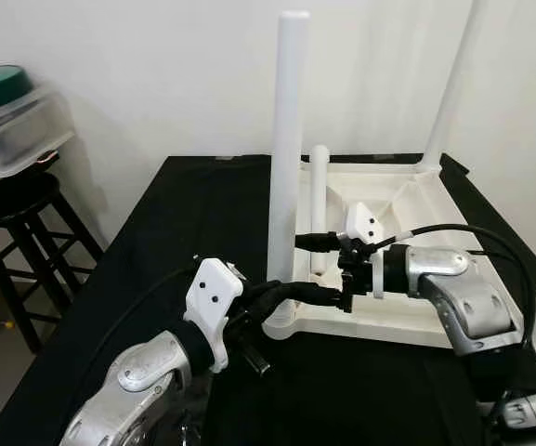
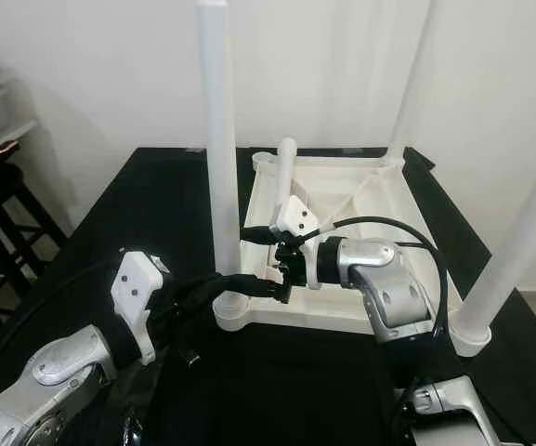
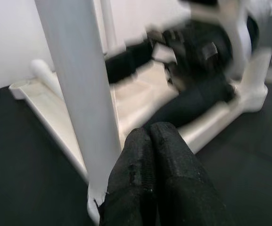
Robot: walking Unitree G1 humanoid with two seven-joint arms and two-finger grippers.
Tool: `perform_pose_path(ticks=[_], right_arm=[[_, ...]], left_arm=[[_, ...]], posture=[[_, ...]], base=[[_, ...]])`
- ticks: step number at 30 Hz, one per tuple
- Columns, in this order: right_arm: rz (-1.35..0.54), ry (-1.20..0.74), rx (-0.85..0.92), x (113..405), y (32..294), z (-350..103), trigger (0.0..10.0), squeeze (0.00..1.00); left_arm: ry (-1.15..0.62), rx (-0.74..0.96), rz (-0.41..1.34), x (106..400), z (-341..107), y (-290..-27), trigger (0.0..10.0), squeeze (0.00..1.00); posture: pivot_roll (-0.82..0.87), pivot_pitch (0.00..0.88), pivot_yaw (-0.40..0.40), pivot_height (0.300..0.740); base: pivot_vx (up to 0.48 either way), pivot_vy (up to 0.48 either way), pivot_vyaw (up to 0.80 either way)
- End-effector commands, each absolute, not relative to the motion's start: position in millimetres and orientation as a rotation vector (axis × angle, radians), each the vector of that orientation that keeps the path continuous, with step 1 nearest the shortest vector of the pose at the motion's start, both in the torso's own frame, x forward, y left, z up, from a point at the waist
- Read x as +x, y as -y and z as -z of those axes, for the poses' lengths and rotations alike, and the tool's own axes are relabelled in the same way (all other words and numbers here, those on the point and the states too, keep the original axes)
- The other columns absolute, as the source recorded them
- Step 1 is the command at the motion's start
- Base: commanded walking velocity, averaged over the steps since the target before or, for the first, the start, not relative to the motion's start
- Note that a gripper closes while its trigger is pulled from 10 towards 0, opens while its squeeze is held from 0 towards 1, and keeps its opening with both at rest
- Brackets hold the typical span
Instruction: Building children table
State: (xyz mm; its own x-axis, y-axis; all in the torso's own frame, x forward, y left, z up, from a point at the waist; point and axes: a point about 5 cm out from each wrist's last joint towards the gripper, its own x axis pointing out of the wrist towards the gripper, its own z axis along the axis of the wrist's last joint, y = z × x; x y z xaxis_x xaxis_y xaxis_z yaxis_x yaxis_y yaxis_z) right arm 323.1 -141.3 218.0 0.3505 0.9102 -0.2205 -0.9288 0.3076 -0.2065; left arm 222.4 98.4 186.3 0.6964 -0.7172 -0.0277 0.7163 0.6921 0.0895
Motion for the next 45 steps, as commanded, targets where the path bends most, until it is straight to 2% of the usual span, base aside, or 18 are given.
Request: perform_pose_path(ticks=[1, 5, 8, 11, 15, 25, 31, 32, 34, 35, 36, 37, 45], right_arm=[[-1.238, -0.031, -0.326, 324, 138, -224, 10.0, 0.00], [-1.261, -0.018, -0.320, 322, 135, -226, 10.0, 0.00], [-1.280, -0.011, -0.307, 320, 132, -224, 10.0, 0.00], [-1.283, -0.009, -0.306, 321, 131, -224, 10.0, 0.00], [-1.249, -0.008, -0.286, 331, 132, -223, 10.0, 0.00], [-1.253, 0.012, -0.289, 352, 132, -236, 10.0, 0.00], [-1.343, 0.051, -0.283, 356, 132, -255, 10.0, 0.00], [-1.385, 0.042, -0.280, 354, 131, -254, 8.7, 0.00], [-1.414, 0.036, -0.277, 353, 130, -253, 8.7, 0.00], [-1.444, 0.025, -0.271, 352, 129, -251, 1.1, 0.00], [-1.444, 0.025, -0.271, 352, 129, -251, 1.1, 0.00], [-1.473, 0.017, -0.269, 351, 126, -249, 0.0, 0.00], [-1.502, 0.013, -0.266, 354, 122, -249, 0.0, 0.00]], left_arm=[[-0.028, 0.162, 0.774, 215, -181, -110, 10.0, 0.00], [-0.065, 0.222, 0.777, 200, -174, -121, 10.0, 0.00], [-0.074, 0.224, 0.811, 184, -170, -120, 10.0, 0.00], [-0.070, 0.216, 0.811, 181, -169, -120, 10.0, 0.00], [-0.067, 0.179, 0.811, 172, -168, -118, 10.0, 0.00], [-0.093, 0.074, 0.914, 148, -167, -112, 10.0, 0.00], [-0.080, -0.019, 0.947, 136, -171, -100, 10.0, 0.00], [-0.081, -0.026, 0.954, 136, -171, -100, 10.0, 0.00], [-0.083, -0.029, 0.959, 135, -171, -101, 10.0, 0.00], [-0.085, -0.050, 0.968, 135, -171, -100, 10.0, 0.00], [-0.085, -0.050, 0.968, 135, -171, -100, 10.0, 0.00], [-0.071, -0.077, 0.974, 135, -175, -99, 10.0, 0.00], [-0.089, -0.071, 0.974, 139, -169, -101, 10.0, 0.00]], posture=[[0.06, 0.000, 0.021, 0.740], [0.08, 0.000, 0.010, 0.740], [0.09, 0.000, 0.010, 0.740], [0.10, 0.000, 0.011, 0.740], [0.10, 0.016, 0.032, 0.740], [0.10, 0.075, 0.007, 0.740], [0.09, 0.082, -0.004, 0.740], [0.10, 0.080, -0.012, 0.740], [0.10, 0.080, -0.011, 0.740], [0.10, 0.078, -0.016, 0.740], [0.10, 0.078, -0.016, 0.740], [0.10, 0.084, -0.021, 0.740], [0.09, 0.085, -0.039, 0.740]], base=[[0.000, 0.000, 0.00], [0.000, 0.000, 0.00], [0.000, 0.000, 0.00], [0.000, 0.000, 0.00], [0.000, 0.000, 0.00], [0.000, 0.000, 0.00], [0.000, 0.000, 0.00], [0.000, 0.000, 0.00], [0.000, 0.000, 0.00], [0.000, 0.000, 0.00], [0.000, 0.000, 0.00], [0.000, 0.000, 0.00], [0.000, 0.000, 0.00]])
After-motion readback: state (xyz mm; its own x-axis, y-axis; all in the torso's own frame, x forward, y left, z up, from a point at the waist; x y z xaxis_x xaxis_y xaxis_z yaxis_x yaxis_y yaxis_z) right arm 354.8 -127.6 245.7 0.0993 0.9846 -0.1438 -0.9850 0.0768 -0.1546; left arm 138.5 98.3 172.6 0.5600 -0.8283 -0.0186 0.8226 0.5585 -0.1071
